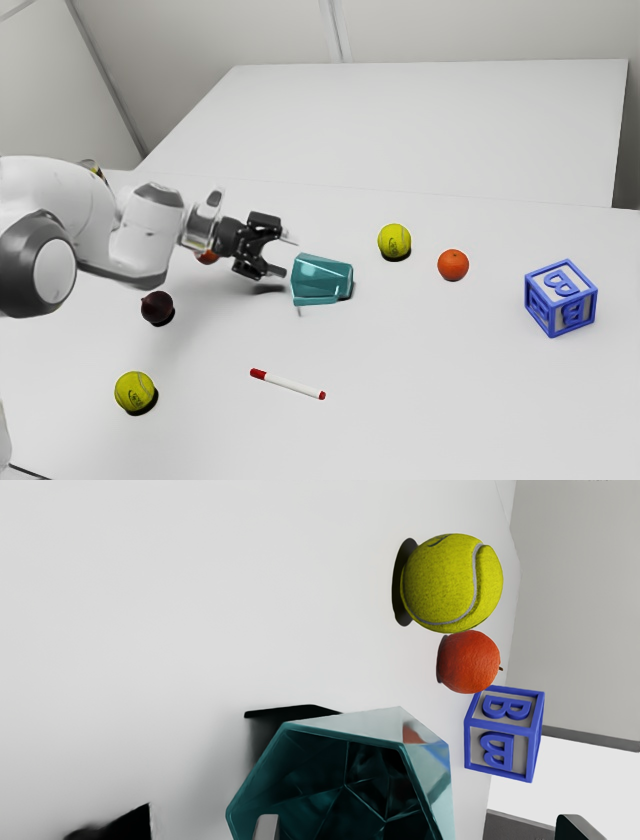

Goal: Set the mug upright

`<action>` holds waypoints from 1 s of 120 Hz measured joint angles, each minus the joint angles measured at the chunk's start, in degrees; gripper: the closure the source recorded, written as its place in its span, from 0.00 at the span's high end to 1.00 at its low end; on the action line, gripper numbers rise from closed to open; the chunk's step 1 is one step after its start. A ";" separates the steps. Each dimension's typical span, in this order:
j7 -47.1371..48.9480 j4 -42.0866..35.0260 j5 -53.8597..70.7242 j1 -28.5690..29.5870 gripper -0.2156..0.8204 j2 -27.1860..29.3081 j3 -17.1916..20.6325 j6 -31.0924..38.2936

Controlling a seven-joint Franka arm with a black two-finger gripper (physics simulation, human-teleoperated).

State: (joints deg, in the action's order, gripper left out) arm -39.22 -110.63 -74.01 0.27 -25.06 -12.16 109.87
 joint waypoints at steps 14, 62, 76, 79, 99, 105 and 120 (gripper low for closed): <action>-3.78 0.00 -2.77 -0.08 0.79 -0.79 0.28 0.04; -12.36 -2.82 -9.88 -0.23 0.79 -0.47 2.75 -0.53; -13.96 -2.89 -11.20 -0.23 0.79 -0.68 3.21 -0.41; -14.26 -2.90 -11.41 -0.25 0.79 -0.70 3.30 -0.37; -15.90 -2.94 -11.87 -0.27 0.48 -0.74 3.45 -0.28; -16.18 -2.94 -11.84 -0.27 0.36 -0.72 3.46 -0.41; -16.64 -2.87 -11.80 -0.26 0.19 -0.48 3.46 -1.09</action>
State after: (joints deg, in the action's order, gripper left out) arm -55.85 -113.51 -85.81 0.01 -25.54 -8.70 108.78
